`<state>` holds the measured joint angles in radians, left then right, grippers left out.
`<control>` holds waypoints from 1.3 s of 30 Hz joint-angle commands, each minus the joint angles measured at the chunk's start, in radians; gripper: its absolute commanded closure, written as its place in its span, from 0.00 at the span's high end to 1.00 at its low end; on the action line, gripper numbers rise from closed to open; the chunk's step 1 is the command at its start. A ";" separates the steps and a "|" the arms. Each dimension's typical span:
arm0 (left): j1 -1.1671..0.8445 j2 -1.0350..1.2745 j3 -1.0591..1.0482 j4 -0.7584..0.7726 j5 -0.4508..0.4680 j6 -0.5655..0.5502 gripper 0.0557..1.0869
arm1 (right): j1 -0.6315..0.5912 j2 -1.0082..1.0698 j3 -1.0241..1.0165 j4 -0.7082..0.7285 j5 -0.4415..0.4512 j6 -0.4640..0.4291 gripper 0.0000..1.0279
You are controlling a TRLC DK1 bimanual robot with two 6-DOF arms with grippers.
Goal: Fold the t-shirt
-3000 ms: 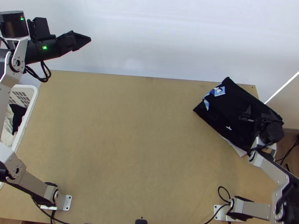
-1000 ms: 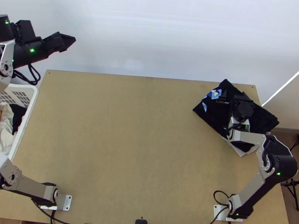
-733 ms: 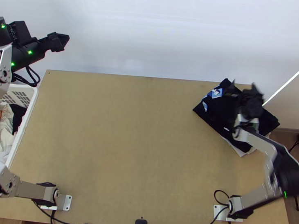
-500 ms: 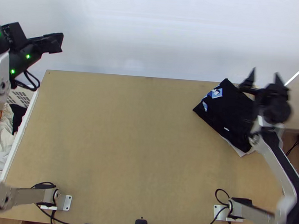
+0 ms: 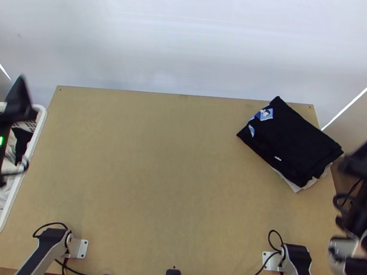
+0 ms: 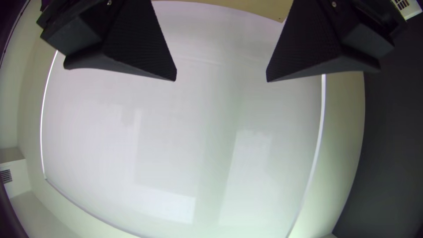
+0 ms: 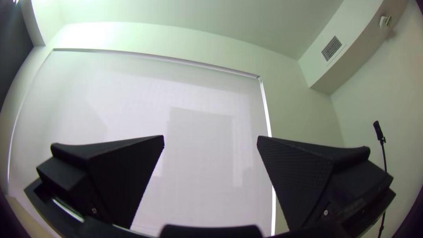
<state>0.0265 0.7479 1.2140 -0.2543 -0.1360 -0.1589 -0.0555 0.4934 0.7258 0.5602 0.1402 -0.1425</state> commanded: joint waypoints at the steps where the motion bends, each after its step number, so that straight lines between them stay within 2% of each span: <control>1: 0.021 -0.384 -0.320 0.109 -0.076 0.027 0.96 | 0.054 -0.326 -0.193 0.020 -0.094 -0.003 0.96; 4: 0.021 -0.524 -0.433 0.179 -0.076 0.078 0.96 | 0.151 -0.464 -0.324 0.049 -0.100 -0.008 0.96; 6: 0.023 -0.599 -0.481 0.184 -0.082 0.087 0.96 | 0.209 -0.503 -0.399 0.083 -0.100 -0.062 0.96; 10: 0.027 -0.714 -0.579 0.233 -0.100 0.153 0.96 | 0.203 -0.501 -0.454 0.093 -0.090 -0.028 0.96; 13: 0.029 -0.752 -0.689 0.309 -0.102 0.242 0.96 | 0.204 -0.501 -0.555 0.095 -0.090 -0.005 0.96; 18: 0.027 -0.752 -0.824 0.366 -0.108 0.269 0.96 | 0.244 -0.500 -0.724 0.093 -0.091 0.070 0.96; 22: 0.027 -0.752 -0.975 0.359 -0.109 0.252 0.96 | 0.263 -0.493 -0.723 -0.154 -0.090 0.164 0.96; 27: 0.013 -0.752 -1.036 0.141 -0.100 0.140 0.96 | 0.252 -0.495 -0.724 -0.341 -0.090 0.164 0.96; 34: -0.005 -0.752 -1.139 0.107 -0.089 0.108 0.96 | 0.232 -0.495 -0.718 -0.563 -0.094 0.155 0.96; 39: 0.018 -0.749 -1.157 0.089 -0.076 0.098 0.96 | 0.235 -0.495 -0.718 -0.568 -0.100 0.153 0.96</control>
<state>0.0292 -0.0002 0.1074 -0.1341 -0.2214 -0.0387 0.1810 -0.0010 0.0109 0.0757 0.0437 0.0086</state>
